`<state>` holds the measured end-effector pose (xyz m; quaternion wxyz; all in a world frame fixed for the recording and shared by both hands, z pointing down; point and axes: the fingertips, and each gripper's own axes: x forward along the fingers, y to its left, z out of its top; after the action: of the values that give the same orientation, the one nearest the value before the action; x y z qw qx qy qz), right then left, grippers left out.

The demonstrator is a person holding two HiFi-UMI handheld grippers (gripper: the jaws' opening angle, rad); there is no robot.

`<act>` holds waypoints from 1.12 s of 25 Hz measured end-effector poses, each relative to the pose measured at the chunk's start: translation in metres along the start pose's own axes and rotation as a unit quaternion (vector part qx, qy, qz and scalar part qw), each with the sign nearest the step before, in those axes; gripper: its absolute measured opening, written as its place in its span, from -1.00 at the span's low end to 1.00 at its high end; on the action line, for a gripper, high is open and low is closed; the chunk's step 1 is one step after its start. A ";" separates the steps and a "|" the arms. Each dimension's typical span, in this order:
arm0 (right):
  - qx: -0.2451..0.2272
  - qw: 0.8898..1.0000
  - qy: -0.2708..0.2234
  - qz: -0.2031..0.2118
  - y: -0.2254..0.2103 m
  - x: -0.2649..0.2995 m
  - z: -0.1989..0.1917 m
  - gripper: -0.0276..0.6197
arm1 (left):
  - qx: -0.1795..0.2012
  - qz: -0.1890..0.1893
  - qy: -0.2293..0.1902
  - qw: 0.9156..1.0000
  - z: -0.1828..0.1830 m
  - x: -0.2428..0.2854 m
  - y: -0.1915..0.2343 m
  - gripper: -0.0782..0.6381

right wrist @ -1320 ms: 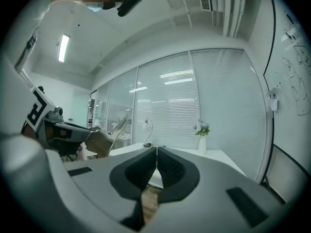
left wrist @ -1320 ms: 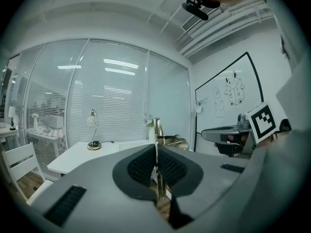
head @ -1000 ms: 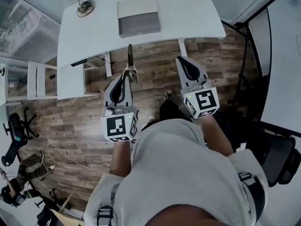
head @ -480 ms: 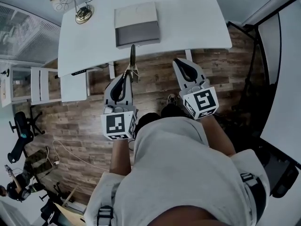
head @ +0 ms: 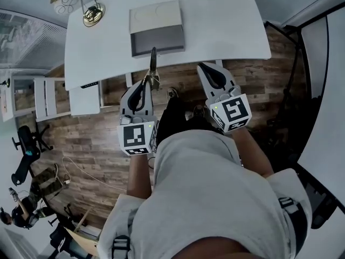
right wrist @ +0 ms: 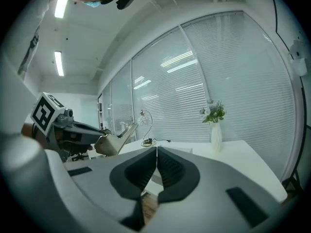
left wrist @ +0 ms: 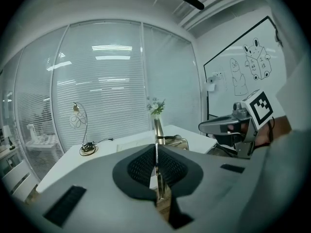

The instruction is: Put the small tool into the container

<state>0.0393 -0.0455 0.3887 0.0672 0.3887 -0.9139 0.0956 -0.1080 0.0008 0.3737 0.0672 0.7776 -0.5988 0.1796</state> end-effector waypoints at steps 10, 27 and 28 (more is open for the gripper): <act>-0.004 1.000 0.029 -0.001 -0.003 0.039 -0.010 -0.83 | 0.094 -0.021 0.042 0.994 -0.018 0.044 0.025 -0.71; 0.012 0.997 0.066 -0.026 -0.007 0.090 -0.028 -0.83 | 0.276 -0.087 0.082 0.954 -0.037 0.101 0.048 -0.71; 0.013 0.997 0.068 -0.026 -0.006 0.091 -0.029 -0.83 | 0.281 -0.090 0.083 0.952 -0.038 0.103 0.049 -0.71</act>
<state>-0.0176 -0.1071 0.4356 0.1264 0.4061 -0.8954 0.1318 -0.1399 -0.0937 0.4408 -0.0886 0.7982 -0.4434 0.3979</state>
